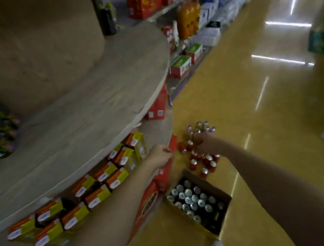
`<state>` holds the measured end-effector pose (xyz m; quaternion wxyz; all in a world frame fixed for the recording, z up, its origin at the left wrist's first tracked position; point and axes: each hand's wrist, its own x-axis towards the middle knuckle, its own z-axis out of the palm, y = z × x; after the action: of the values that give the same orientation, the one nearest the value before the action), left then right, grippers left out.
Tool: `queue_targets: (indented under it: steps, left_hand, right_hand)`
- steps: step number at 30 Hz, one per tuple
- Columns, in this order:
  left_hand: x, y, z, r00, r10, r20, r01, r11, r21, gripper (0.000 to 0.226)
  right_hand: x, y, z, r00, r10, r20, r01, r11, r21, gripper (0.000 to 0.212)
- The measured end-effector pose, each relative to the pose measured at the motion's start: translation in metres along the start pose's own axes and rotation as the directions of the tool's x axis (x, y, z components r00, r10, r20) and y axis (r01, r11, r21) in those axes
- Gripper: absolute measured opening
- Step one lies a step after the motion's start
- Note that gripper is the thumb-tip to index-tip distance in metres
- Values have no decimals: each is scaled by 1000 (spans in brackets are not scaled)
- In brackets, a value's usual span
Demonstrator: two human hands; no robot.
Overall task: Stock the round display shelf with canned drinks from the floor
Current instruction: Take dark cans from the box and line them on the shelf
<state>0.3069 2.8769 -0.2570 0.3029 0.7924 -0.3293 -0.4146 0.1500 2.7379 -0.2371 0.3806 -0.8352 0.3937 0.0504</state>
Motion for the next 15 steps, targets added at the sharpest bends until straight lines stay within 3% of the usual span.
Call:
queue_targets:
  steps: [4, 8, 10, 12, 15]
  left_hand:
    - [47, 5, 71, 997, -77, 26, 76, 997, 23, 3]
    - [89, -11, 132, 965, -249, 83, 248, 969, 22, 8]
    - [107, -24, 157, 946, -306, 108, 303, 952, 44, 12]
    - [124, -35, 179, 922, -357, 153, 357, 934, 31, 10]
    - [156, -68, 217, 891, -411, 194, 413, 910, 28, 10]
  right_hand:
    - [27, 95, 7, 995, 97, -11, -94, 985, 145, 25]
    - [47, 172, 38, 947, 270, 172, -306, 921, 239, 26]
    - [56, 201, 58, 913, 328, 244, -384, 893, 235, 16]
    - [66, 233, 87, 896, 368, 250, -427, 867, 256, 7]
    - [79, 275, 137, 852, 441, 282, -515, 804, 298, 16]
